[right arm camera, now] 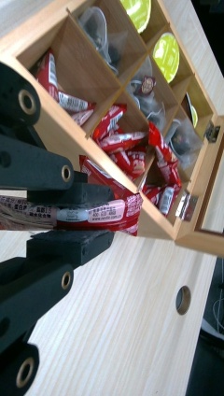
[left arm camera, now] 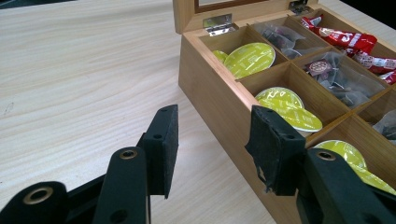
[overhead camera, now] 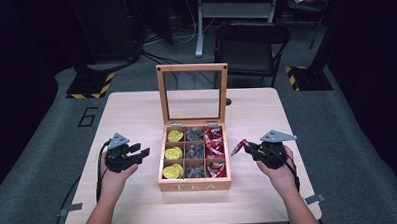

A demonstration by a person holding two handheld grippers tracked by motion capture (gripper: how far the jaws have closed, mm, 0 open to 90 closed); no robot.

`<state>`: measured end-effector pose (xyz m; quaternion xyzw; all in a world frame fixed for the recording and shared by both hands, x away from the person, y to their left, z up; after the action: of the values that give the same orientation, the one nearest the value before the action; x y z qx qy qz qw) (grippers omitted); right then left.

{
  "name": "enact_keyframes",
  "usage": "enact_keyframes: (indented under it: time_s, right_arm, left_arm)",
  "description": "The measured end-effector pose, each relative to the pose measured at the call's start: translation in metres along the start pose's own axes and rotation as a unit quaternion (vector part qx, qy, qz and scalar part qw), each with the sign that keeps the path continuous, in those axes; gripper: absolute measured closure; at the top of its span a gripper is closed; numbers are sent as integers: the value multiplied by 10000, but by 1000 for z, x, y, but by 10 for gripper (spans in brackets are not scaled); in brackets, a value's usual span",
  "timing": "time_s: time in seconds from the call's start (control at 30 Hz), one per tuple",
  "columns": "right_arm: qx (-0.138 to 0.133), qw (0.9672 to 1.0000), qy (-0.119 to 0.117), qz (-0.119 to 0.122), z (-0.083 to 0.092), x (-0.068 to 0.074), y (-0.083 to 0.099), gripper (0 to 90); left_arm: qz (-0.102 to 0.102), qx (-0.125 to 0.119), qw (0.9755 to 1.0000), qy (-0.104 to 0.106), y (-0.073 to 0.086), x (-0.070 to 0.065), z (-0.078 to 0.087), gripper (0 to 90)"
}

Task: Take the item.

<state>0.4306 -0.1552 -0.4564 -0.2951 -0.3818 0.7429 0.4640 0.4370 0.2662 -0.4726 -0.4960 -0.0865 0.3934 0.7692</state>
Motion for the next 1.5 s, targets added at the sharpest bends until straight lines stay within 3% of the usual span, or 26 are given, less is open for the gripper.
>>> enact_keyframes:
  time_s: [0.57,0.77,0.9,1.13,1.5]
  right_arm:
    - [229,9985,449,-190,-15,-28,19,777]
    - [410,9976,485,-258,-24,-31,27,777]
    - [577,9967,427,-389,-31,-32,33,776]
    - [843,9946,452,-394,-41,-35,42,775]
    - [1044,9920,612,-367,-48,-40,50,771]
  left_arm:
    - [-41,45,10000,10,1,0,-1,526]
    - [-88,94,9999,-16,1,-1,-2,526]
    - [-12,57,10000,14,2,-1,-2,527]
    - [26,29,10000,12,2,1,-1,526]
    - [9,45,10000,9,3,0,-1,525]
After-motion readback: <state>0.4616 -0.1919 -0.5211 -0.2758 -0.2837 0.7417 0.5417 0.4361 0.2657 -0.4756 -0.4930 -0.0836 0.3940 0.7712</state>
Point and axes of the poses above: each handheld gripper's, and its own axes: z roughly backward along the jaws, y roughly out of its underside, x roughly to its left, the point moved 5 cm from there along -z, roughly forward along the jaws, and after that the axes turned 15 degrees about y, right-handed, at the moved point
